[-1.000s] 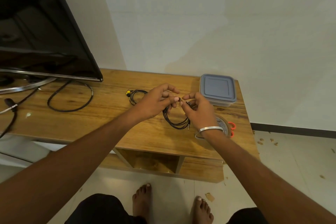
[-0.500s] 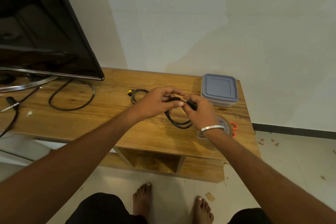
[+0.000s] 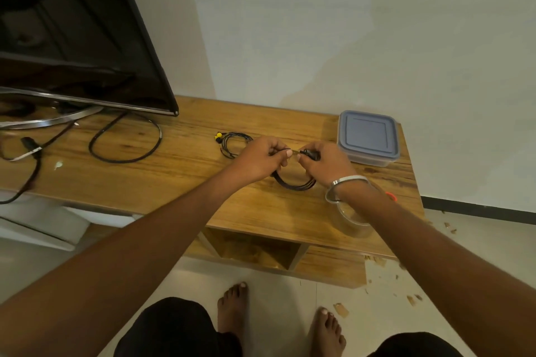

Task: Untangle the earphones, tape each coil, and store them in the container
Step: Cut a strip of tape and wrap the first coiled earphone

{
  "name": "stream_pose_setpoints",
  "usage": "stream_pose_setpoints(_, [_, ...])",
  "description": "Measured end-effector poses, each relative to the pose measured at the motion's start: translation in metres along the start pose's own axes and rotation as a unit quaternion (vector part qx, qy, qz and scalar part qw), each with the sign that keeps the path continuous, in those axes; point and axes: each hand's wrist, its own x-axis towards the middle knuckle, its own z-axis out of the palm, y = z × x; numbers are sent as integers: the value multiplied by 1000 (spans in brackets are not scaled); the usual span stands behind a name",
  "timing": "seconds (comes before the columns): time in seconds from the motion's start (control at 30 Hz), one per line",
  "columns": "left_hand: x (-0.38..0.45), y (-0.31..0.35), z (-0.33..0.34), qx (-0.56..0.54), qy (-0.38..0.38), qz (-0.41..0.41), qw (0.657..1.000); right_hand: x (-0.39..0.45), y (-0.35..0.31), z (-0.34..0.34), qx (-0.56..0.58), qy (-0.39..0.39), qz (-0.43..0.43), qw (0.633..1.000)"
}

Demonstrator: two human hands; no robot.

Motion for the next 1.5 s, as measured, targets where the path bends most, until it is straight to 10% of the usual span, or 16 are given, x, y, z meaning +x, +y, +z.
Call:
stream_pose_setpoints(0.87, [72, -39, 32, 168, 124, 8, 978, 83, 31, 23, -211, 20, 27, 977])
stream_pose_setpoints(1.5, [63, -41, 16, 97, 93, 45, 990, 79, 21, 21, -384, -51, -120, 914])
